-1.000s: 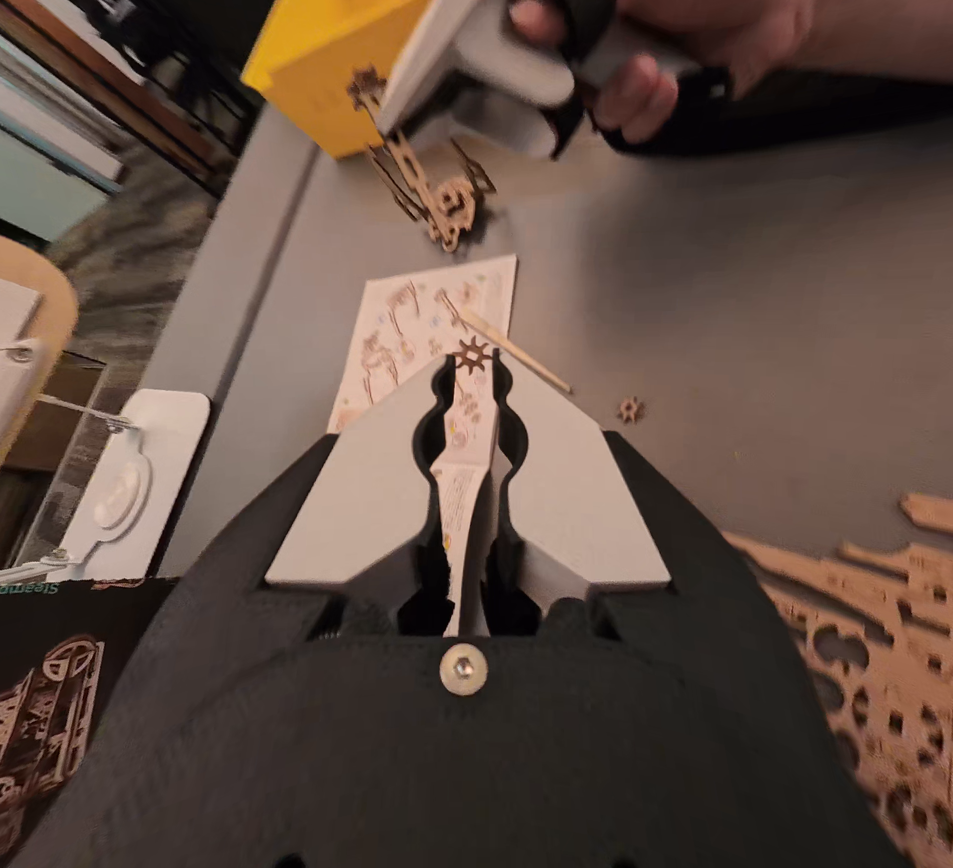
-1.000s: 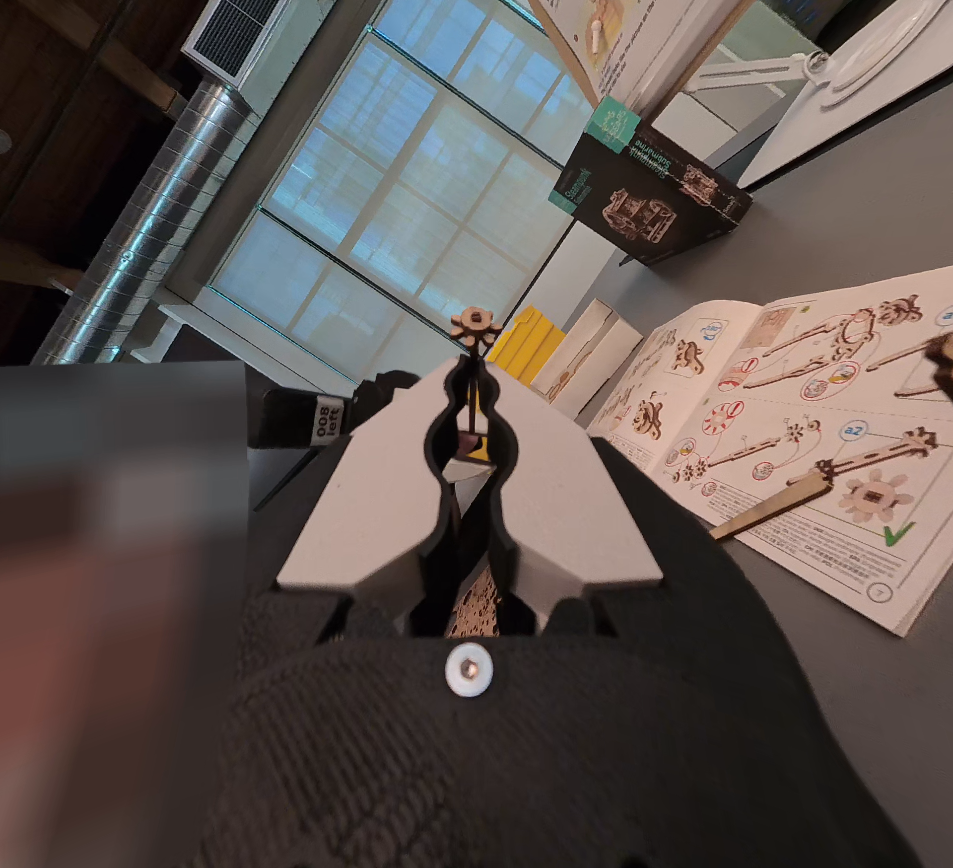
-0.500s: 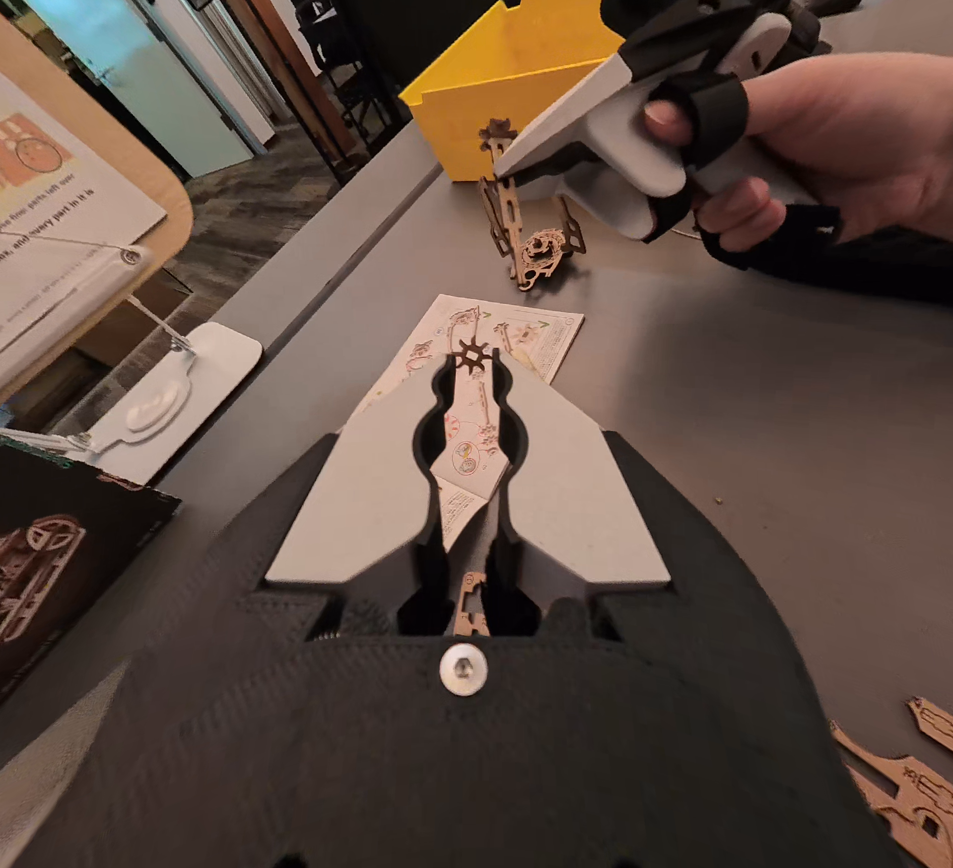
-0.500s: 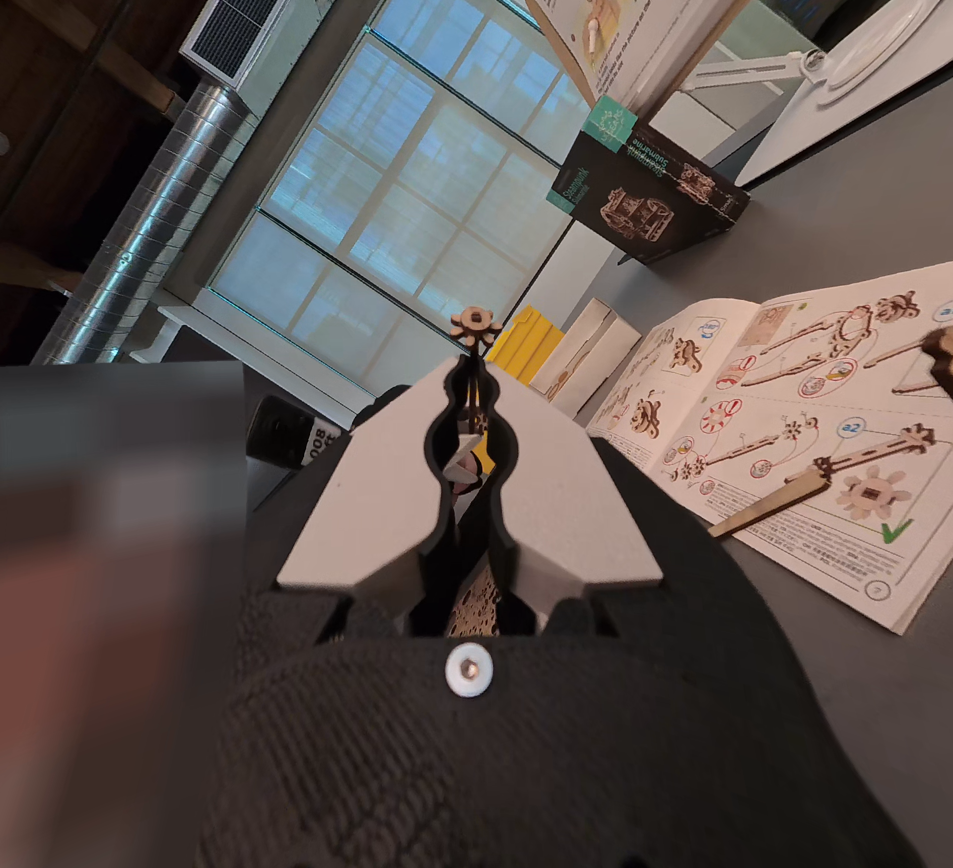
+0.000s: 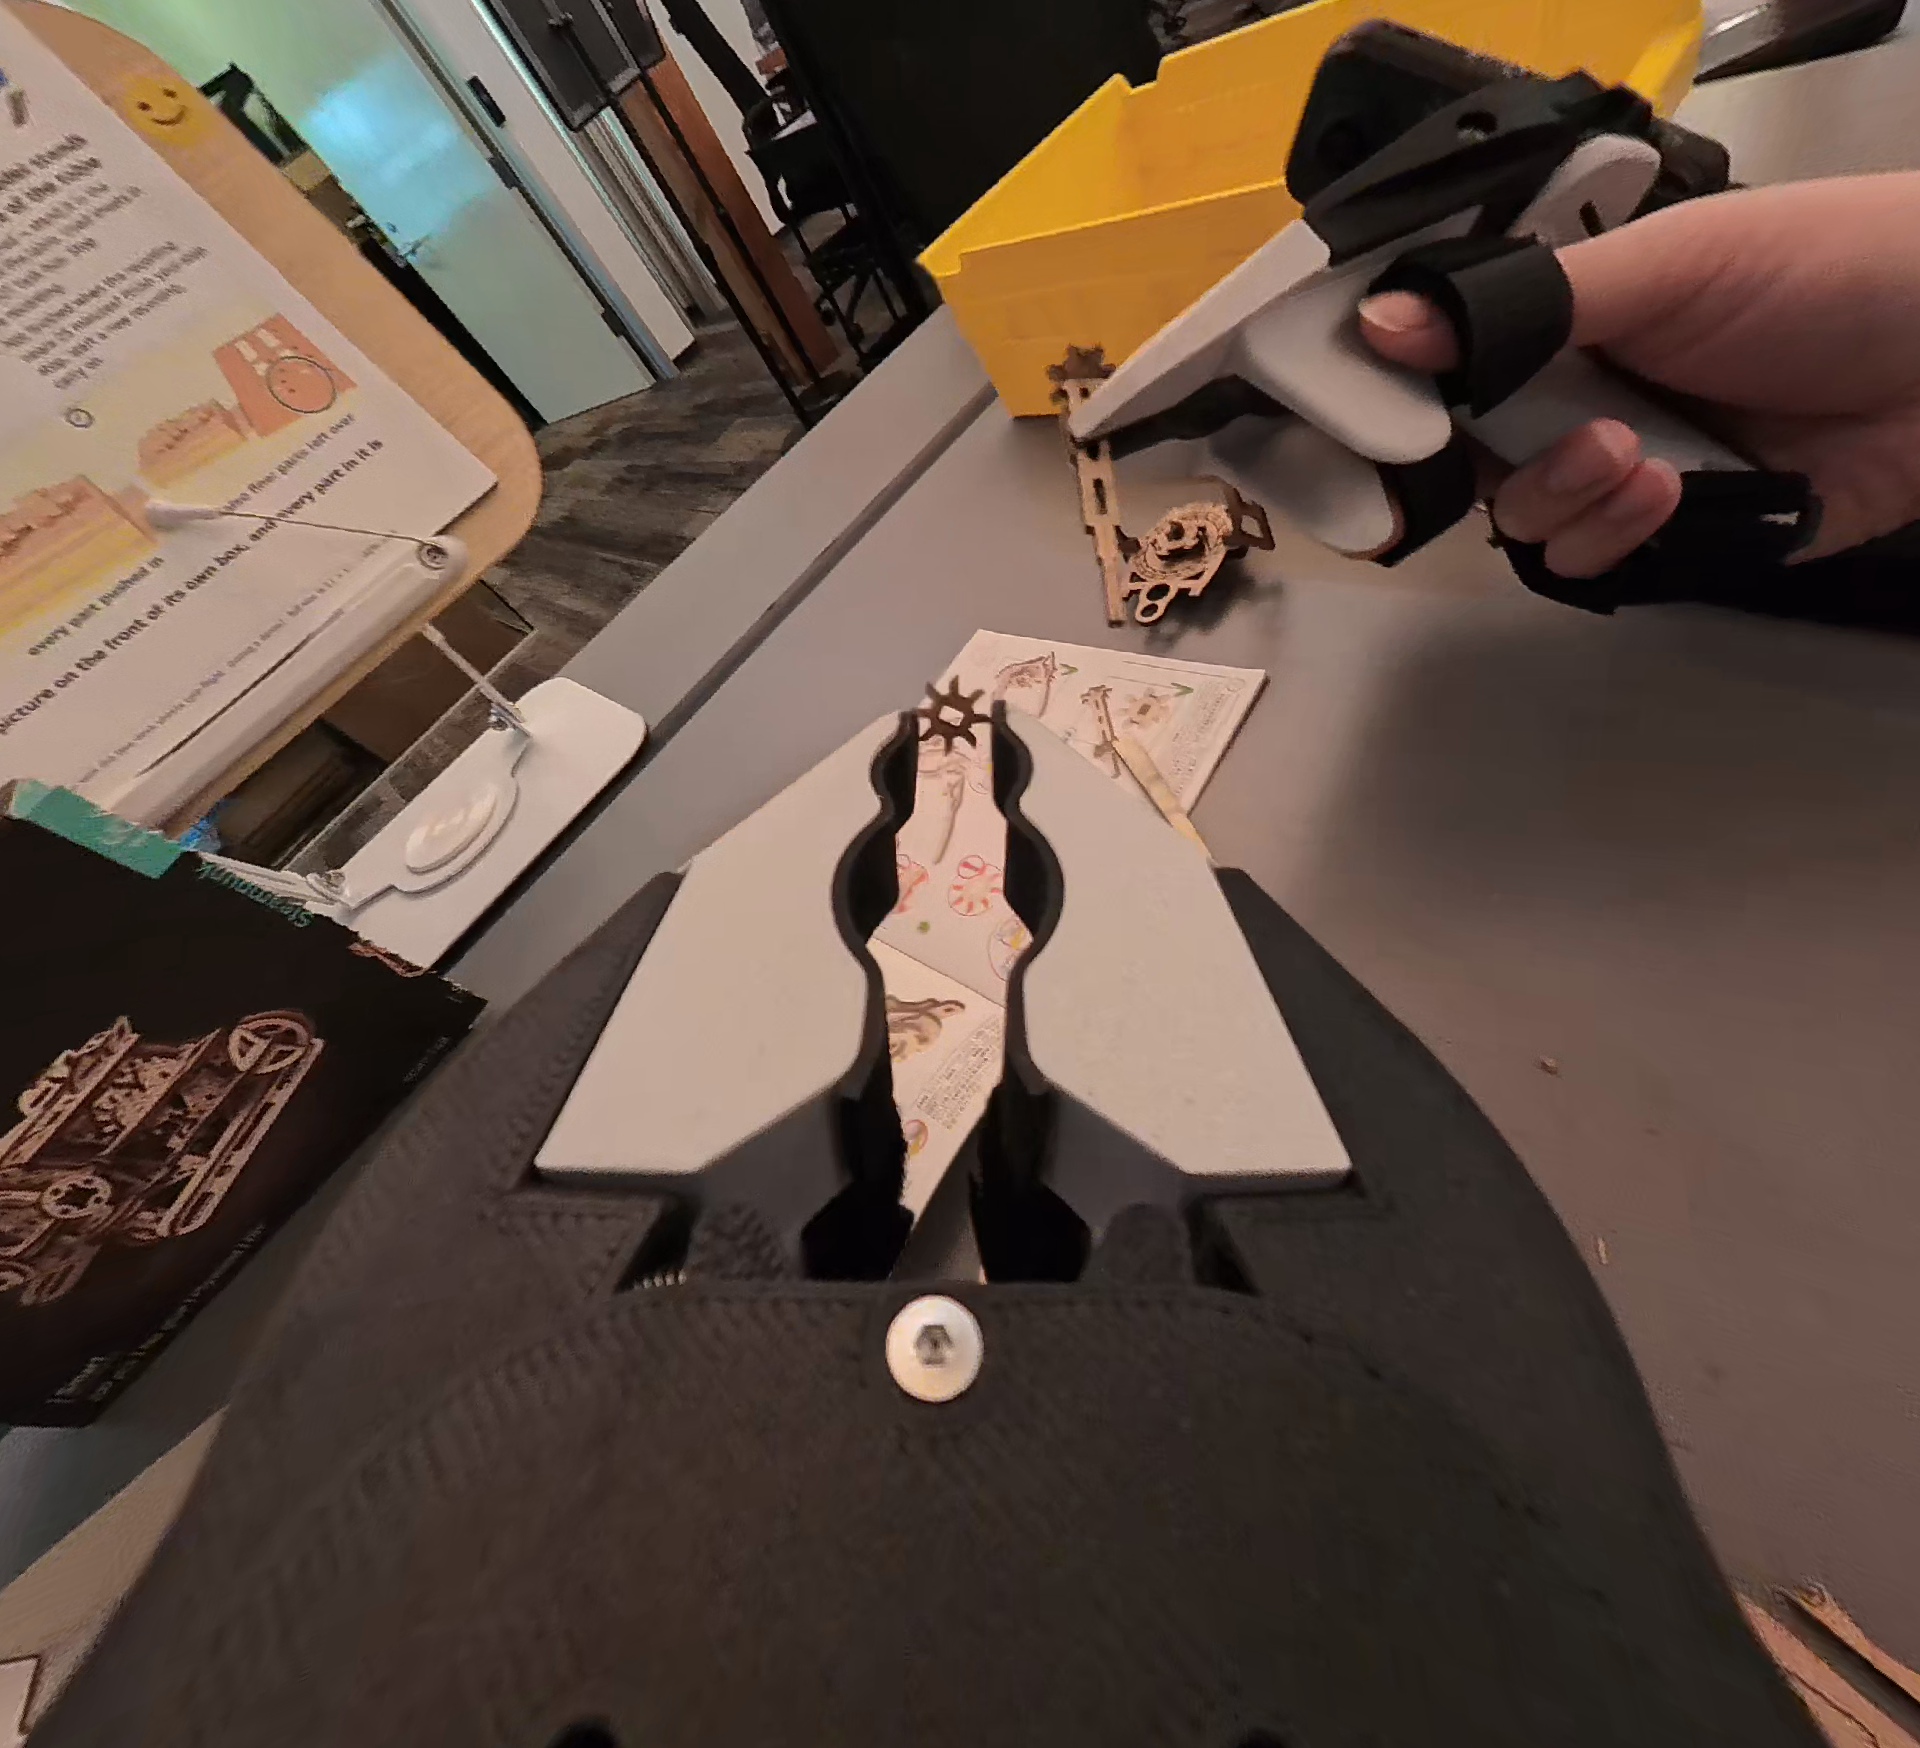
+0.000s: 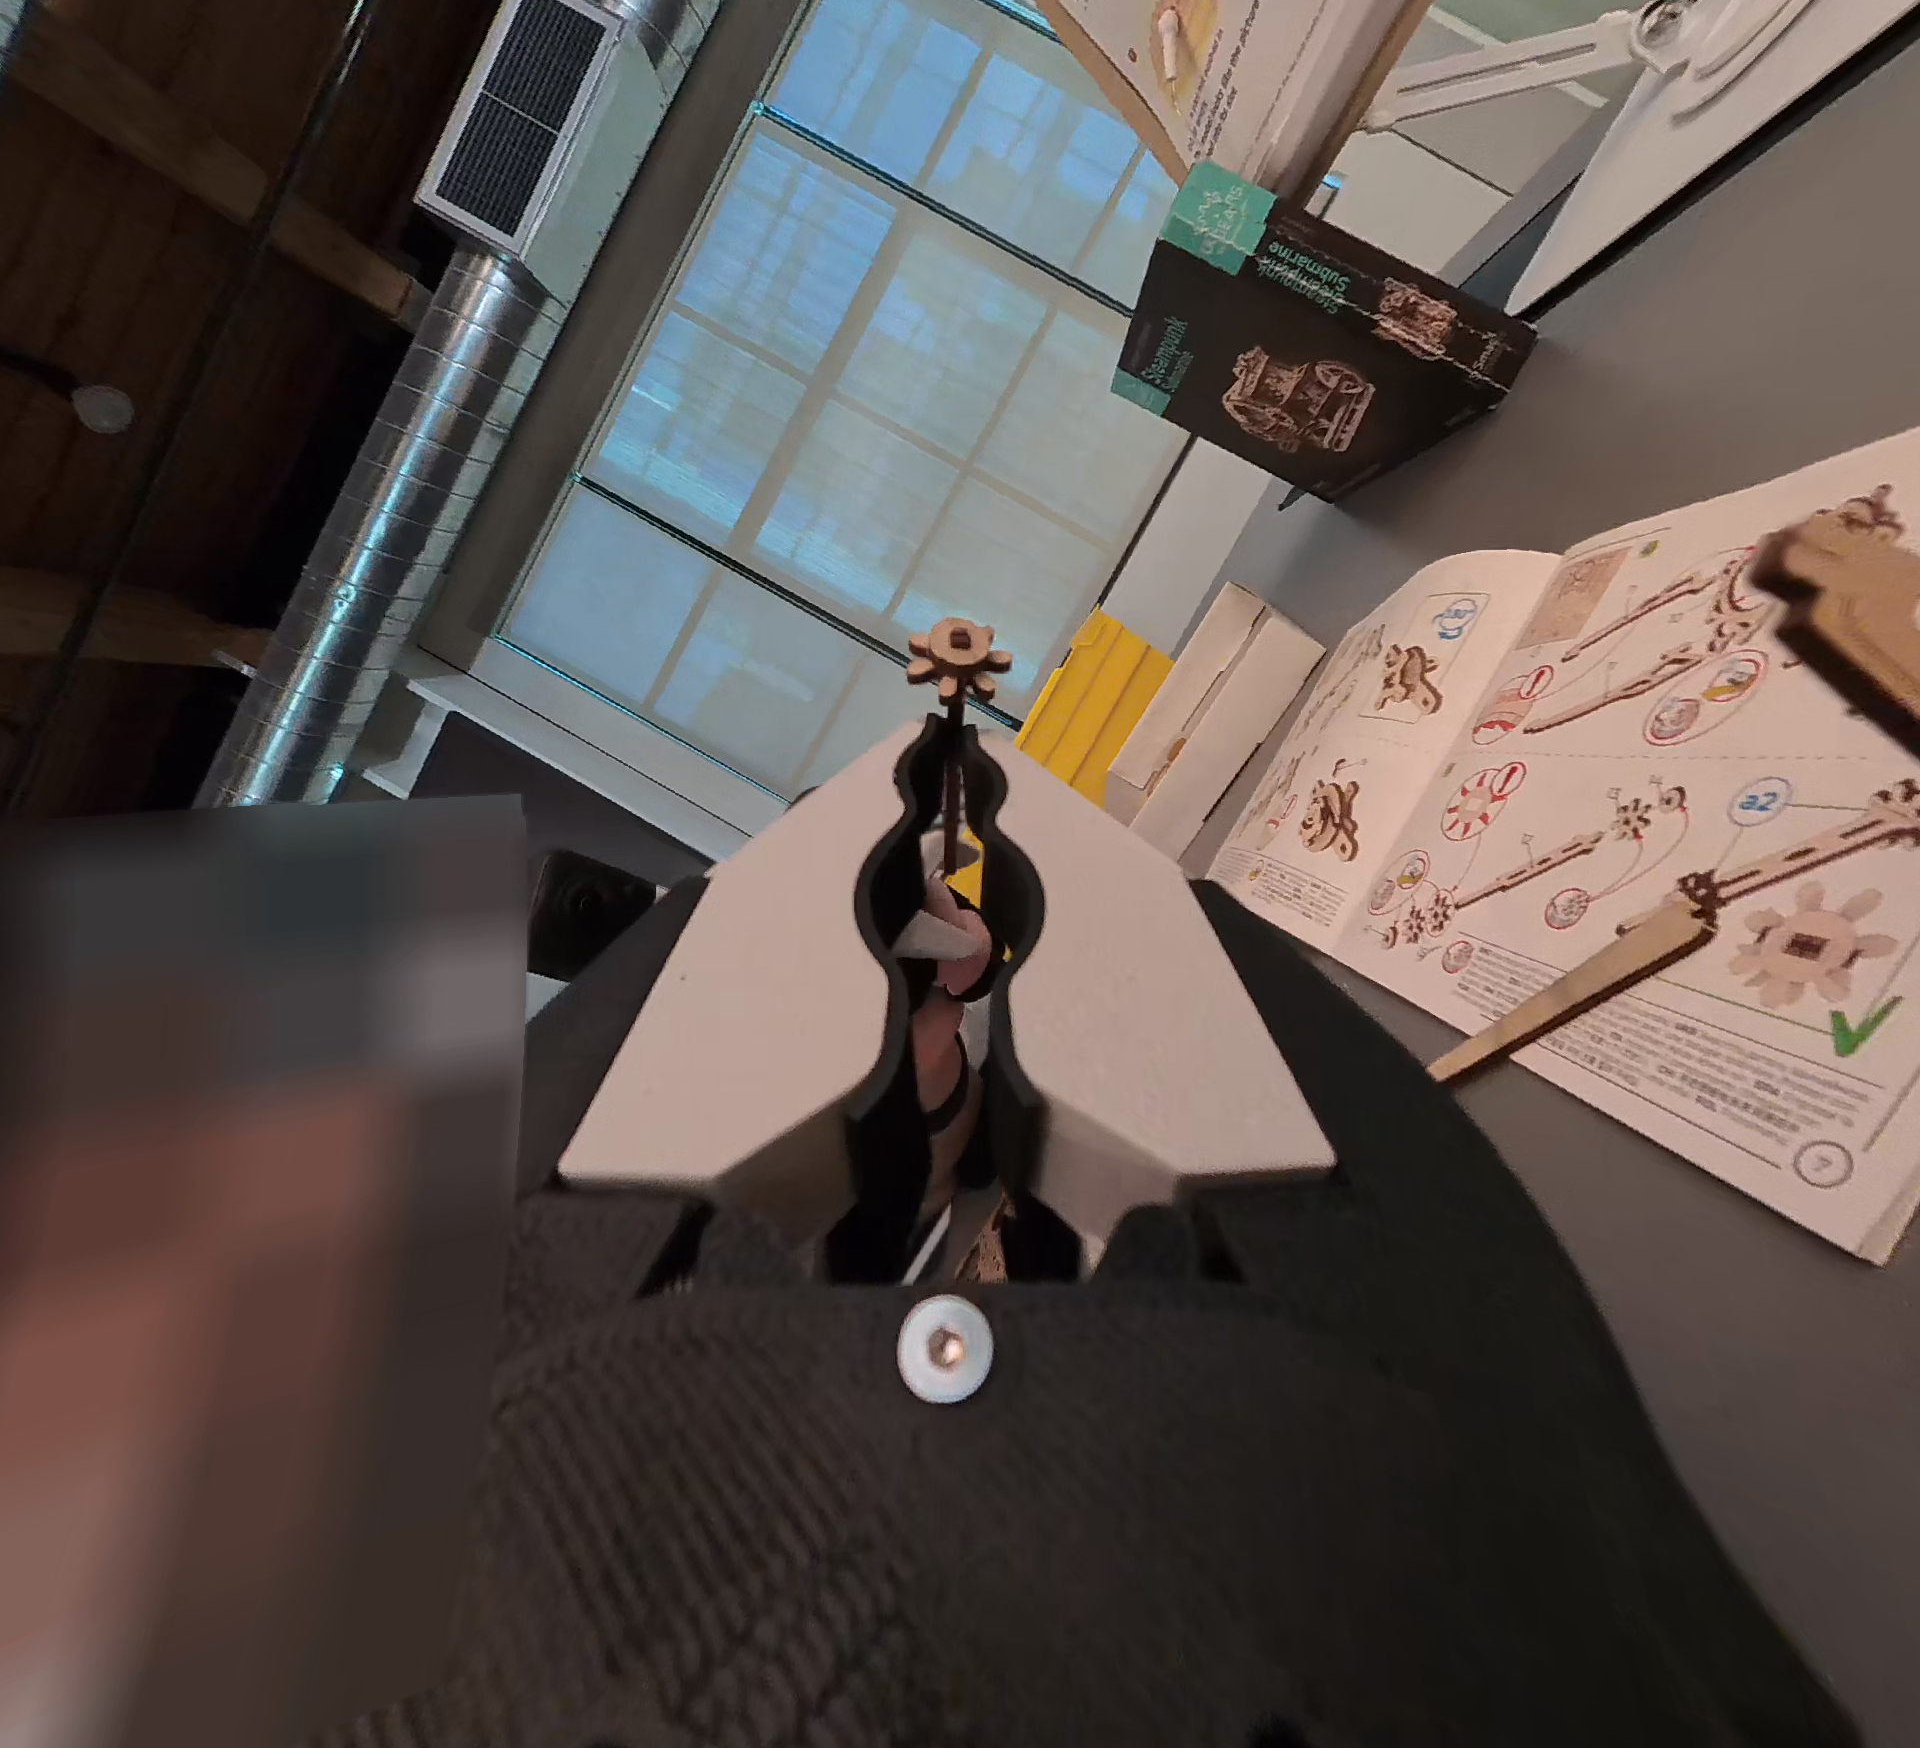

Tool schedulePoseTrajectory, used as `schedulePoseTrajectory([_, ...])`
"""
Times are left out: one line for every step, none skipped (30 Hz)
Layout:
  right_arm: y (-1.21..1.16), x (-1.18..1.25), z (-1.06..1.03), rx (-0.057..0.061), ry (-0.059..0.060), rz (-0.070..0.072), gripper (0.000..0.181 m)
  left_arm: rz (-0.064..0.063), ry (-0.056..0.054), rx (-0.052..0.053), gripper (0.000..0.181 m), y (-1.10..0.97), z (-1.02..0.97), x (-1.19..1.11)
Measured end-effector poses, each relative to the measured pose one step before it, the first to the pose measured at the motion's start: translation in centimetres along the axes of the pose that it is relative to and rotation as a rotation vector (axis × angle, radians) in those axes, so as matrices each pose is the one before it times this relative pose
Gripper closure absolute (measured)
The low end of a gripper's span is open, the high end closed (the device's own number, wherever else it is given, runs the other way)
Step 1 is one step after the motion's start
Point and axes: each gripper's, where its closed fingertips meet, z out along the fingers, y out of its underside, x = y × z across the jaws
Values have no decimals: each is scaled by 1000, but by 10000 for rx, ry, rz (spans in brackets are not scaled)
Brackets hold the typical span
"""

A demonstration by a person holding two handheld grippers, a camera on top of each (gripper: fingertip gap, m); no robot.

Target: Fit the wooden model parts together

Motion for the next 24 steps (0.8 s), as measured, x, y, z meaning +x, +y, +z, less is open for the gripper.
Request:
schedulePoseTrajectory([-10, 92, -22, 16, 5, 52, 181, -116, -75, 97, 170, -109, -73, -333])
schedulePoseTrajectory([-31, 28, -13, 19, -9, 32, 181, -170, -14, 62, 169, -58, -57, -272])
schedulePoseTrajectory([-23, 15, -27, 18, -3, 19, 181, -174, 1, 55, 170, -39, -38, -249])
schedulePoseTrajectory([-26, 13, -23, 12, 7, 2, 181, -126, 19, 57, 170, -25, -18, -169])
schedulePoseTrajectory([-3, 34, -14, -2, 16, -1, 181, -60, -30, -13, 170, 84, 23, -182])
schedulePoseTrajectory([-16, 33, -28, 4, 21, 4, 181, -23, -32, 13, 169, 53, 32, -109])
schedulePoseTrajectory([-32, 35, -18, 21, 3, 23, 181, -45, 16, 32, 170, 6, 27, 7])
schedulePoseTrajectory([-18, -1, -5, 17, -23, 43, 181, -97, 96, 1, 170, 35, 32, 171])
schedulePoseTrajectory([-12, -15, 0, 18, -44, 50, 181, -126, 147, -14, 170, 44, 45, 247])
schedulePoseTrajectory([12, 7, -4, 8, -36, 63, 181, -127, 129, -11, 170, 44, 35, 217])
schedulePoseTrajectory([4, 7, 11, 8, -31, 51, 181, -100, 102, 12, 170, 35, 42, 161])
schedulePoseTrajectory([14, 3, 13, 3, -24, 40, 181, -80, 81, 12, 170, 33, 28, 135])
schedulePoseTrajectory([11, -7, 15, 2, -29, 32, 181, -87, 97, 39, 170, -17, 22, 181])
schedulePoseTrajectory([15, -21, 8, 2, -30, 28, 181, -90, 127, 98, 170, -126, -32, 245])
schedulePoseTrajectory([4, -34, 15, 7, -35, 24, 181, -74, 78, 80, 170, -129, -53, 196])
schedulePoseTrajectory([-17, -55, 0, 13, -47, 27, 181, -29, 81, 36, 170, -99, -36, 240])
schedulePoseTrajectory([-10, -55, 4, 14, -55, 41, 181, -3, 76, 34, 170, -85, -7, 264])
schedulePoseTrajectory([-38, -84, -9, 28, -75, 52, 181, 20, 56, 45, 170, -79, -20, 242])
schedulePoseTrajectory([-35, -82, -4, 31, -82, 65, 181, 38, 34, 29, 170, -68, -15, 185])
schedulePoseTrajectory([-45, -45, -24, 30, -70, 80, 181, 8, 46, 57, 170, -100, -35, 153])
schedulePoseTrajectory([-54, -37, -19, 45, -65, 86, 181, -32, 61, 77, 170, -144, -44, 124])
schedulePoseTrajectory([-58, -56, -22, 52, -85, 97, 181, -27, 59, 76, 170, -137, -45, 96])
schedulePoseTrajectory([-35, -103, -12, 43, -112, 114, 181, -2, -7, 52, 170, -95, -42, -21])
schedulePoseTrajectory([-24, -128, -3, 38, -132, 131, 181, 23, 3, 20, 170, -36, -22, 6])
